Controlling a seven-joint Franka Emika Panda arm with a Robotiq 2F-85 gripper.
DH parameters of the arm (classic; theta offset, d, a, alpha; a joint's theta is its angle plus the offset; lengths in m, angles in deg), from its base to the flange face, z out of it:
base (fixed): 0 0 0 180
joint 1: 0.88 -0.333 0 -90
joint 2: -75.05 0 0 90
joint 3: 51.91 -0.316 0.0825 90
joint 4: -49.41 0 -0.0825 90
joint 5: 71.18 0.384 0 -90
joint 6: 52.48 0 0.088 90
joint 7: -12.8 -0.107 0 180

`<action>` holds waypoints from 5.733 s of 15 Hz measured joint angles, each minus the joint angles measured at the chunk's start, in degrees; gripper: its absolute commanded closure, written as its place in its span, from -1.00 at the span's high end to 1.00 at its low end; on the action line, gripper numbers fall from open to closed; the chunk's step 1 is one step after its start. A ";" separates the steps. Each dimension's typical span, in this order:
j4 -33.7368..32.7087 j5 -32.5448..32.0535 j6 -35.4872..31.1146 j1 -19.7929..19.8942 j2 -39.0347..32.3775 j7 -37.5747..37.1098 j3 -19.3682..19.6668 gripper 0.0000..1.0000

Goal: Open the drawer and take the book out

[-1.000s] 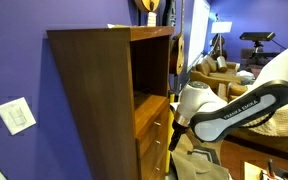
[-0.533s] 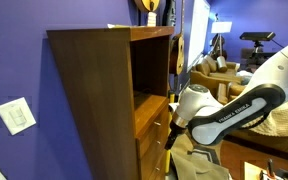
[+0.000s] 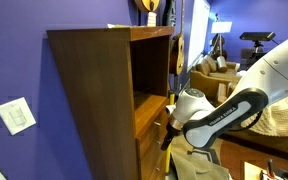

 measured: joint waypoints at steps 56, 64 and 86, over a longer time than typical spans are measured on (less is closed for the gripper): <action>0.60 0.59 20.26 3.65 2.80 -1.28 -2.36 0.06; 5.72 -1.71 28.08 -0.34 8.04 -9.65 -4.26 1.00; 2.30 -12.89 11.07 4.51 14.93 -11.02 -0.34 1.00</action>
